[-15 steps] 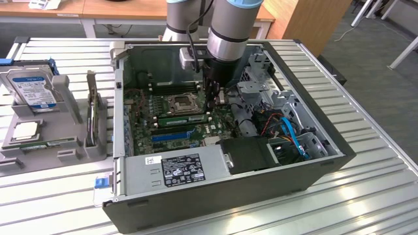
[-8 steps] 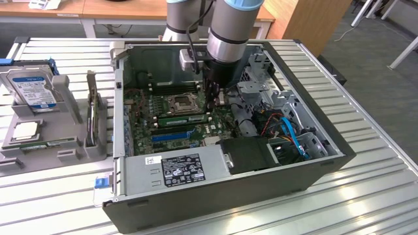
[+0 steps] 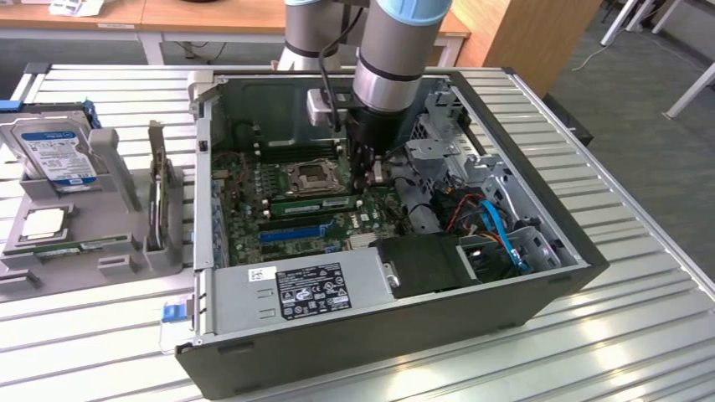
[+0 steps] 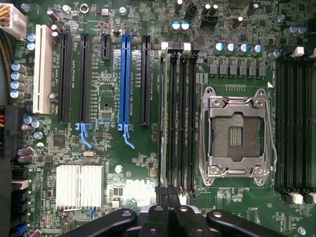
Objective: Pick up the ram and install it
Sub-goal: 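Press down the ram until it locks into place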
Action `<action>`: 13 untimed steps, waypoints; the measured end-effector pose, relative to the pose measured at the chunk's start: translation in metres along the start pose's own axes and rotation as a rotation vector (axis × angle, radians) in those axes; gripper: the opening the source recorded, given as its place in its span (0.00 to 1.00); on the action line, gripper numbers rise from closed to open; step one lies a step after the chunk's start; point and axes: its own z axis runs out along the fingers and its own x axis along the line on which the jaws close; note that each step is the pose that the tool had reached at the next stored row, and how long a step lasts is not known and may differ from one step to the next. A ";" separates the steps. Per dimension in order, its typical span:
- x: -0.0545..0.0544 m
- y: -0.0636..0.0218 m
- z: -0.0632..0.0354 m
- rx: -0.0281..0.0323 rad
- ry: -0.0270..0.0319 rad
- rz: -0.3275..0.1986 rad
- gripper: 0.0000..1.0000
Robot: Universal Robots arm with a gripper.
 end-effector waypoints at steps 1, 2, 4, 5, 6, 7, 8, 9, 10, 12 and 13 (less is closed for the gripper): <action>0.000 -0.0001 0.0009 0.0001 -0.0001 0.000 0.10; 0.000 -0.0001 0.0016 0.0000 -0.0003 0.000 0.10; 0.000 -0.0001 0.0023 -0.0001 -0.0007 0.000 0.10; 0.000 -0.0001 0.0023 -0.0001 -0.0008 0.000 0.10; 0.000 -0.0002 0.0024 -0.0001 -0.0008 0.000 0.10; 0.000 -0.0002 0.0024 0.0000 -0.0009 0.000 0.10; 0.000 -0.0002 0.0025 0.0000 -0.0011 0.000 0.10; 0.000 -0.0003 0.0027 0.0001 -0.0013 0.000 0.10; 0.000 -0.0003 0.0029 0.0000 -0.0014 0.000 0.10; 0.000 -0.0003 0.0030 0.0000 -0.0013 0.000 0.10; 0.000 -0.0002 0.0030 0.0000 -0.0012 0.000 0.10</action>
